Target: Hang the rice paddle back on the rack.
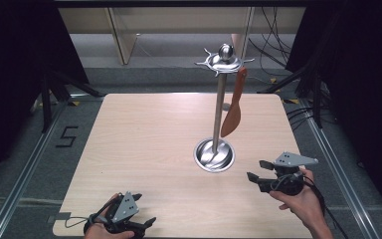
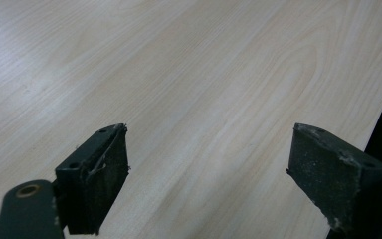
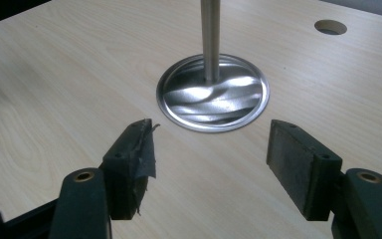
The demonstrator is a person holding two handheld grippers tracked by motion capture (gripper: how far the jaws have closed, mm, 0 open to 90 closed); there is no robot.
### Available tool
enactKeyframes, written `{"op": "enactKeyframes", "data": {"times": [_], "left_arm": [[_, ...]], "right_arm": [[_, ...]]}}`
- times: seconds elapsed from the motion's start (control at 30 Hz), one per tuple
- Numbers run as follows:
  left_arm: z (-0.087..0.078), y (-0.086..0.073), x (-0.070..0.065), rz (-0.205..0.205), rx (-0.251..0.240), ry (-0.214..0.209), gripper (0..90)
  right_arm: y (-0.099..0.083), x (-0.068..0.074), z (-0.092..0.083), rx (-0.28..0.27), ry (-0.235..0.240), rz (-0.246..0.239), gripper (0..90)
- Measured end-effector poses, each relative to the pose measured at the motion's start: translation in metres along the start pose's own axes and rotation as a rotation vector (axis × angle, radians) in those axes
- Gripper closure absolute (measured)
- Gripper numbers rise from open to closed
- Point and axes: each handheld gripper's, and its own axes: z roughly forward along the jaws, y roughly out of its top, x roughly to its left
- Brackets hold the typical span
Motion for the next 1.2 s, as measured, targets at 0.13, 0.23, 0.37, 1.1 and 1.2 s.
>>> {"op": "enactKeyframes", "data": {"times": [0.13,0.23,0.37,1.1,1.2], "left_arm": [[0.000,0.000,0.000,-0.002,-0.006,-0.006,15.2],[0.001,0.000,-0.001,-0.015,-0.006,-0.014,15.2],[0.001,0.000,0.000,-0.013,0.000,-0.016,15.2],[0.001,0.000,-0.001,-0.015,0.002,-0.017,15.2],[0.001,0.000,0.000,-0.002,-0.002,-0.008,15.2]], "right_arm": [[-0.003,0.001,0.001,0.000,-0.003,0.001,36.0],[-0.005,0.001,0.000,-0.001,-0.002,0.004,35.8],[-0.008,0.000,0.000,0.002,0.001,0.011,35.5],[-0.029,0.000,-0.003,0.018,0.014,0.061,33.8],[-0.031,0.000,-0.004,0.028,0.016,0.058,33.6]]}}
